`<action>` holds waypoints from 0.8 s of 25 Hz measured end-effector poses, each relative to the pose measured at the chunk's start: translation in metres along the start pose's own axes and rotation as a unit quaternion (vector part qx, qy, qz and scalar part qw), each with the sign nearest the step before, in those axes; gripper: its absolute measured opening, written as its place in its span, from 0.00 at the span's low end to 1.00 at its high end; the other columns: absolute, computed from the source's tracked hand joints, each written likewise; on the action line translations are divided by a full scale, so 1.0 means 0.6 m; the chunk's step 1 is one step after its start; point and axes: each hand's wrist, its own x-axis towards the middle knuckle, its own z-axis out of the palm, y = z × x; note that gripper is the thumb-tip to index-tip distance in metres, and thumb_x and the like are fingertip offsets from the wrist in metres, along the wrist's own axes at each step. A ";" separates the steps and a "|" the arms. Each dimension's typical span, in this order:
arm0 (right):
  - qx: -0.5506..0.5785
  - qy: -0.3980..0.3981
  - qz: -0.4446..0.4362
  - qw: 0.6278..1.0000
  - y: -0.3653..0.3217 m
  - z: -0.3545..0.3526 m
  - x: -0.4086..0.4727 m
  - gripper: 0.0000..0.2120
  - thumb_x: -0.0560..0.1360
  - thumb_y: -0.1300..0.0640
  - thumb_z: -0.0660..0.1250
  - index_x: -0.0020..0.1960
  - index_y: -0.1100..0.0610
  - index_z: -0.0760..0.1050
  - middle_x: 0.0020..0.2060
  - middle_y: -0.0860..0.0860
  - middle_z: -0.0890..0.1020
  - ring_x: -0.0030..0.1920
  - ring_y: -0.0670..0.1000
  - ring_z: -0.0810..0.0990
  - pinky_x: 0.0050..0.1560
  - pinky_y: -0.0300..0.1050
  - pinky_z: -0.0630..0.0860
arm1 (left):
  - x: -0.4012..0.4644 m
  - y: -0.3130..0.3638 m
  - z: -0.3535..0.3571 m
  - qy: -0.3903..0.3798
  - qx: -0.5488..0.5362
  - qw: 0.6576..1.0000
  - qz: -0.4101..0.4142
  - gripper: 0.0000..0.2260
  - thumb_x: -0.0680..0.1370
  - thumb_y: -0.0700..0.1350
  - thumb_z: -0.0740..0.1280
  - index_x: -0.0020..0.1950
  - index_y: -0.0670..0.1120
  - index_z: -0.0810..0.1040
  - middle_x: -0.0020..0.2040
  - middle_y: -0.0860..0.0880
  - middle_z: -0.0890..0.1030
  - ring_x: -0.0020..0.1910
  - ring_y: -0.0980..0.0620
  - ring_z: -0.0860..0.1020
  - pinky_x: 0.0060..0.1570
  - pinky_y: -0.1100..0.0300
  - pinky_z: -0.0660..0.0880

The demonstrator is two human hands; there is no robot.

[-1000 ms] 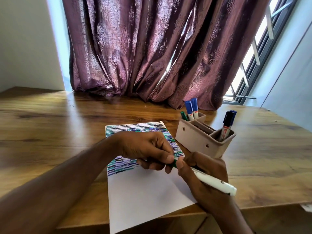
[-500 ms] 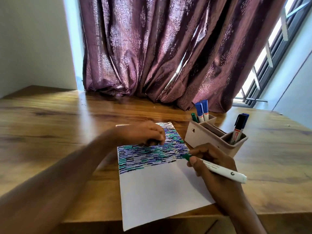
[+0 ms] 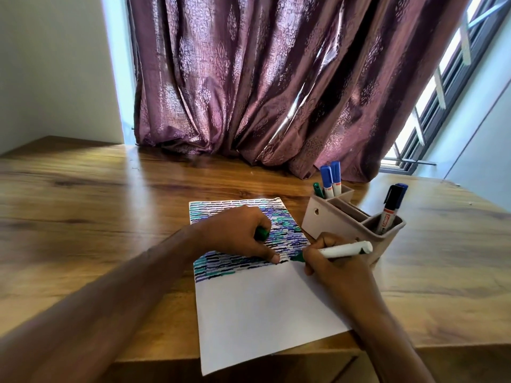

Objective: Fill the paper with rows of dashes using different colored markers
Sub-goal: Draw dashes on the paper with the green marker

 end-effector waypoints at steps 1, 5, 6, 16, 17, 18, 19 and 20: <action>0.000 0.002 -0.002 1.000 0.002 -0.001 0.000 0.04 0.73 0.58 0.69 0.41 0.57 0.79 0.35 0.50 0.83 0.36 0.48 0.81 0.30 0.33 0.76 | 0.001 -0.001 0.000 -0.001 -0.004 1.000 0.000 0.19 0.68 0.65 0.73 0.38 0.50 0.75 0.34 0.53 0.76 0.33 0.55 0.72 0.33 0.59 0.67; -0.021 -0.008 -0.019 1.000 0.000 -0.002 0.001 0.04 0.73 0.59 0.69 0.41 0.59 0.79 0.34 0.51 0.83 0.36 0.48 0.81 0.32 0.36 0.78 | 0.002 -0.003 0.002 -0.004 -0.001 1.000 0.003 0.19 0.68 0.65 0.73 0.37 0.50 0.74 0.33 0.52 0.76 0.33 0.55 0.72 0.34 0.58 0.68; -0.023 -0.010 -0.023 0.999 0.000 -0.001 0.001 0.04 0.74 0.59 0.69 0.41 0.59 0.79 0.34 0.50 0.83 0.36 0.47 0.81 0.31 0.35 0.78 | 0.003 -0.004 0.002 -0.003 -0.004 1.000 0.003 0.20 0.68 0.65 0.73 0.38 0.50 0.75 0.33 0.52 0.76 0.33 0.54 0.72 0.34 0.58 0.68; -0.034 -0.025 -0.031 0.999 0.003 0.004 0.002 0.06 0.74 0.59 0.70 0.49 0.61 0.78 0.40 0.53 0.83 0.39 0.48 0.81 0.39 0.39 0.78 | 0.004 -0.007 0.003 -0.001 -0.013 1.000 0.000 0.19 0.68 0.65 0.73 0.37 0.51 0.74 0.33 0.53 0.76 0.33 0.55 0.73 0.34 0.59 0.69; -0.036 -0.025 -0.032 0.999 0.003 0.004 0.003 0.05 0.74 0.60 0.70 0.49 0.60 0.78 0.39 0.52 0.83 0.38 0.47 0.80 0.37 0.36 0.76 | 0.004 -0.006 0.003 0.000 -0.012 1.000 0.002 0.19 0.68 0.64 0.73 0.37 0.51 0.74 0.33 0.53 0.76 0.33 0.55 0.73 0.33 0.59 0.68; -0.038 -0.026 -0.039 0.998 0.002 0.005 0.003 0.04 0.74 0.60 0.70 0.47 0.59 0.77 0.37 0.49 0.82 0.37 0.45 0.80 0.34 0.35 0.75 | 0.004 -0.007 0.003 0.002 -0.010 1.000 0.005 0.19 0.68 0.64 0.74 0.37 0.51 0.74 0.32 0.53 0.75 0.32 0.55 0.72 0.33 0.59 0.67; -0.038 -0.026 -0.048 0.998 0.002 0.005 0.002 0.03 0.74 0.61 0.70 0.46 0.57 0.76 0.36 0.47 0.80 0.36 0.42 0.79 0.32 0.34 0.74 | 0.004 -0.007 0.003 0.005 -0.008 1.000 0.010 0.19 0.68 0.64 0.74 0.36 0.50 0.74 0.31 0.53 0.74 0.31 0.55 0.71 0.32 0.59 0.66; -0.036 -0.027 -0.058 0.997 0.002 0.004 0.002 0.03 0.74 0.61 0.70 0.44 0.56 0.76 0.34 0.45 0.79 0.35 0.40 0.78 0.30 0.33 0.74 | 0.004 -0.007 0.003 0.008 -0.007 1.000 0.013 0.19 0.68 0.64 0.74 0.36 0.50 0.73 0.31 0.53 0.74 0.31 0.55 0.71 0.32 0.59 0.65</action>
